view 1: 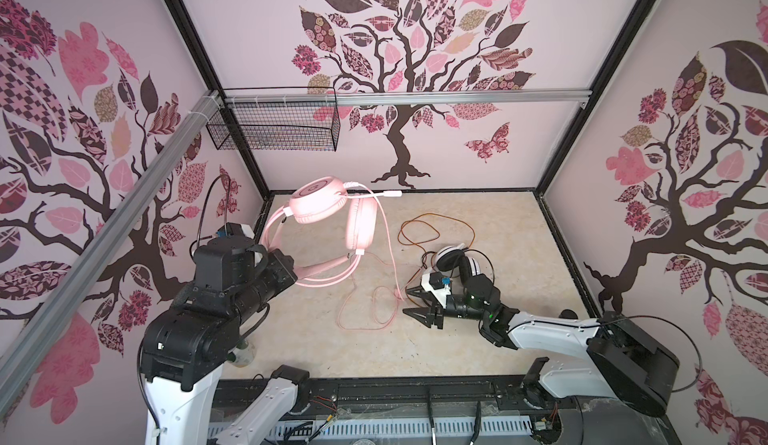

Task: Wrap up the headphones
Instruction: 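Close the right gripper on the pink cable near its USB plug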

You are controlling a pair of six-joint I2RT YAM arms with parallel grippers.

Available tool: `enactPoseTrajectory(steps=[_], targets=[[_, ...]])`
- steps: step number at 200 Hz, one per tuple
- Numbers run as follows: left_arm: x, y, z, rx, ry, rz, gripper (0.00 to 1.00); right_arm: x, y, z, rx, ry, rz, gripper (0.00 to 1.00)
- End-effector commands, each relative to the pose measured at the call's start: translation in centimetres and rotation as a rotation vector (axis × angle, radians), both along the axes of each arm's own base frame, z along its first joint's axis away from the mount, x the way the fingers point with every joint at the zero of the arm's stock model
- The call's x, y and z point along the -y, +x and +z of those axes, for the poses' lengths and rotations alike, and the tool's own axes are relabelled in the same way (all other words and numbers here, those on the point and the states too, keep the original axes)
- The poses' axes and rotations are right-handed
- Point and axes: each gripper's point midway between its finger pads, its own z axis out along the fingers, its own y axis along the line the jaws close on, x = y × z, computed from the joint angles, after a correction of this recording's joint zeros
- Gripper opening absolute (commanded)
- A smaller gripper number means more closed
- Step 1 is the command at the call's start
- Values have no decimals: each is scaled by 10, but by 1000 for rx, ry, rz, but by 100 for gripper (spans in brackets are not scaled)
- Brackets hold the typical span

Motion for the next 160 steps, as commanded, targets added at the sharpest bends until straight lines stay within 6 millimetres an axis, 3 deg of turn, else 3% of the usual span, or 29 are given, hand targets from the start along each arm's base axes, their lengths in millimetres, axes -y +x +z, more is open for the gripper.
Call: enactPoseTrajectory(steps=[1, 36, 85, 160], targets=[[7, 10, 26, 117, -46, -17, 0, -1, -7, 19, 21, 43, 34, 60], [7, 9, 25, 114, -43, -20, 0, -7, 1, 18, 28, 28, 24, 60], [6, 8, 29, 120, -37, -18, 0, -16, 10, 1, 27, 22, 20, 57], [2, 6, 35, 115, -13, -13, 0, -26, 29, -46, 9, -4, -23, 49]])
